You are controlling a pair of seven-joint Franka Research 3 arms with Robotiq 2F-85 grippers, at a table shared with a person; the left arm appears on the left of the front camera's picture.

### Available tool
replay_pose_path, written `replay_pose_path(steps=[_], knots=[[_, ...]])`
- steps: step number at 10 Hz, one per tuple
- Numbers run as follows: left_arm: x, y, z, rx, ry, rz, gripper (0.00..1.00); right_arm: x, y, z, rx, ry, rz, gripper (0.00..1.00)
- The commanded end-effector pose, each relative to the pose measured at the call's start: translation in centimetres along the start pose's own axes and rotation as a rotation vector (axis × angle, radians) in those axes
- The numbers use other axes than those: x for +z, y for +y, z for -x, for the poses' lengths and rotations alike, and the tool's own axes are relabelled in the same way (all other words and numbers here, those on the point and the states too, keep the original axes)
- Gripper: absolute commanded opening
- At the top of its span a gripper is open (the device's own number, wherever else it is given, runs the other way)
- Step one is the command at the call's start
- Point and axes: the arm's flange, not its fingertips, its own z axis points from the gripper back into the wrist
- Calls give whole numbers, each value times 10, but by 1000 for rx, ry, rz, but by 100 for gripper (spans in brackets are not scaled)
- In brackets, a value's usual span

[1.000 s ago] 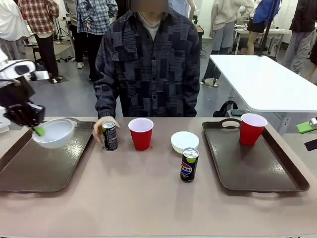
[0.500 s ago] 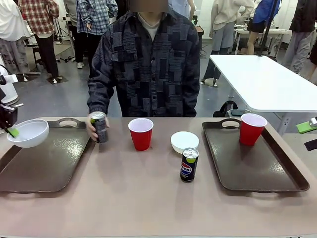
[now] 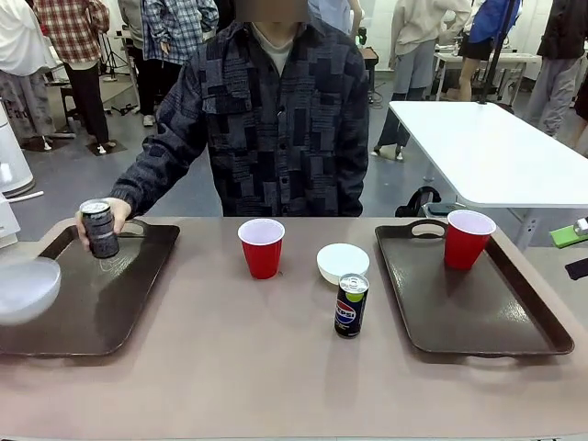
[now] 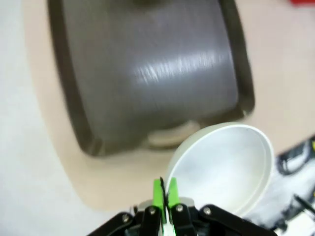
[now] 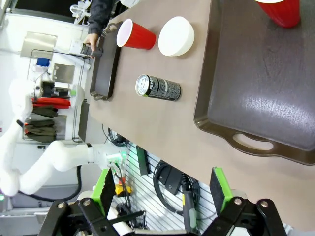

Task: Prepare tableware on both trays.
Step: Pick up a Picnic Bowl from the table and place it on a Handle tray.

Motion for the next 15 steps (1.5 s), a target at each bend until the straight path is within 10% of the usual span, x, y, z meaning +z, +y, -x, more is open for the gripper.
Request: replay_pose_path(steps=[1,15], knots=[[9,-4,41,-29,4,-17,0,0,0,-2,19,-9,-30,100],[-87,-24,-94,116,-105,60,0,0,0,-2,19,-9,-30,100]])
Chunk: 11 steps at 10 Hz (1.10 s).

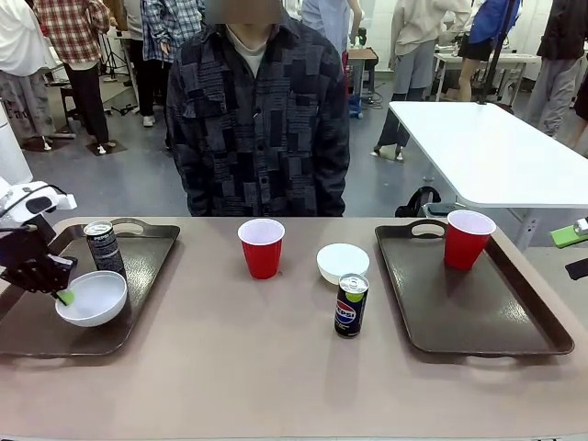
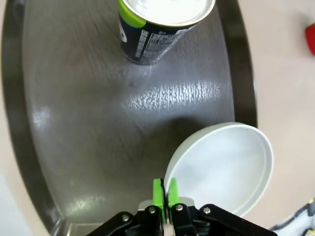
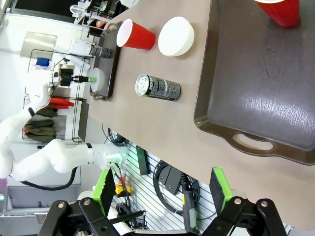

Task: Prepare tableware on both trays.
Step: Pick up a Picnic Bowl from the table and place it on a Handle tray.

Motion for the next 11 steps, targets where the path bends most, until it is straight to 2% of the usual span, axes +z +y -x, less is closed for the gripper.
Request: replay_pose_path(steps=[1,2,3,4,5,6,7,9,10,11], knots=[[2,0,-12,16,14,24,0,-1,-1,-2,18,-9,-30,100],[3,0,-12,10,25,29,0,-1,-1,-2,18,-9,-30,100],[4,1,-13,5,42,19,64,-1,-1,-2,18,-9,-30,100],[4,0,-12,6,49,11,64,-1,-1,-2,18,-9,-30,100],[3,1,-12,3,55,8,100,-1,-1,-2,18,-9,-30,100],[1,1,-13,0,64,4,68,-1,-1,-2,18,-9,-30,100],[0,1,-12,2,75,4,100,-1,-1,-2,18,-9,-30,100],[7,1,-8,-1,95,-16,100,-1,-1,-2,18,-9,-30,100],[16,-1,-5,-15,97,-33,65,-1,-1,-2,18,-9,-30,100],[28,-5,2,-31,110,-8,74,-1,-1,-2,18,-9,-30,100]])
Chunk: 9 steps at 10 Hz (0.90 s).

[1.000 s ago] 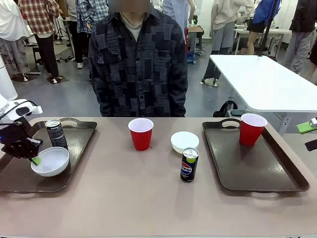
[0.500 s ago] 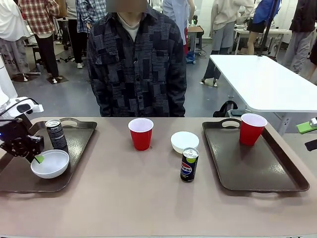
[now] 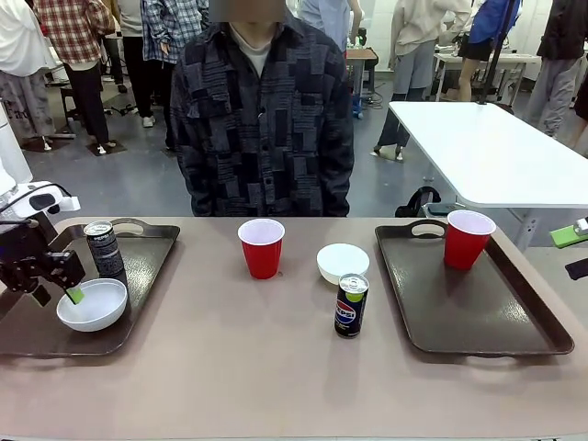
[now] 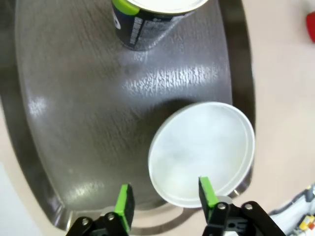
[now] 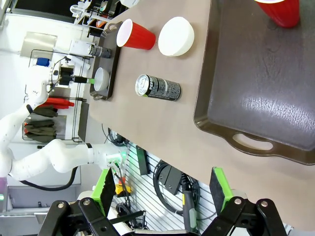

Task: Prepare tableware on both trays.
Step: Pick up a Picnic Bowl from the table and place it on a Handle tray.

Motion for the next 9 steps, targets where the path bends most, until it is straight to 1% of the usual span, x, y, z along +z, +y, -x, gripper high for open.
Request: replay_pose_path(steps=[1,2,3,4,5,7,9], knots=[[35,-7,16,-40,44,54,72,-1,-1,-2,18,-9,-30,100],[60,-6,28,-72,49,199,72,-1,-1,-2,18,-9,-30,100],[81,0,36,-102,31,326,72,-1,-1,-2,18,-9,-30,100],[94,6,43,-119,-15,426,72,-1,-1,-2,18,-9,-30,100],[102,13,48,-126,-43,543,72,-1,-1,-2,18,-9,-30,100],[108,37,56,-119,-78,836,72,-1,-1,-2,18,-9,-30,100],[109,59,55,-55,-158,1044,72,-1,-1,-2,18,-9,-30,100]])
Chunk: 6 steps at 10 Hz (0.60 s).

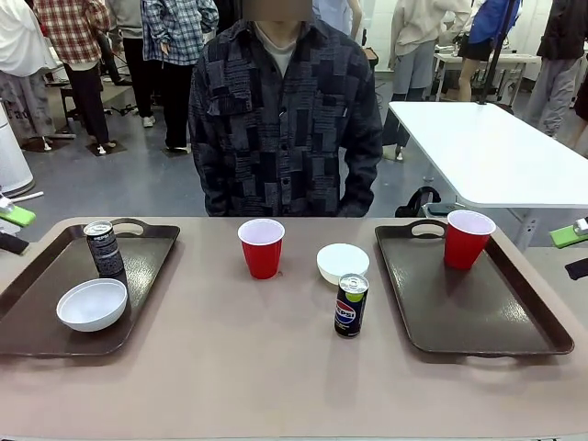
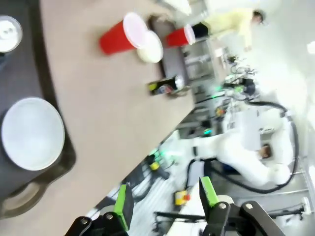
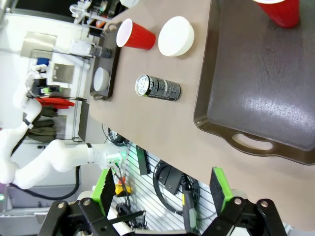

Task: Prepare tableware on both trays.
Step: Pick up a Picnic Bowl from the table and place it on a Handle tray.

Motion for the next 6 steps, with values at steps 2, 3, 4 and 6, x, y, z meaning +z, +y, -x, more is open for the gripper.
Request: replay_pose_path(steps=[2,3,4,6], knots=[[15,28,-3,42,-121,196,72,-1,-1,-2,18,-10,-31,100],[21,33,1,55,-151,185,72,-1,-1,-2,18,-10,-31,100],[25,33,0,52,-164,159,72,-1,-1,-2,18,-10,-31,100],[25,37,3,59,-156,102,72,-1,-1,-2,18,-10,-31,100]])
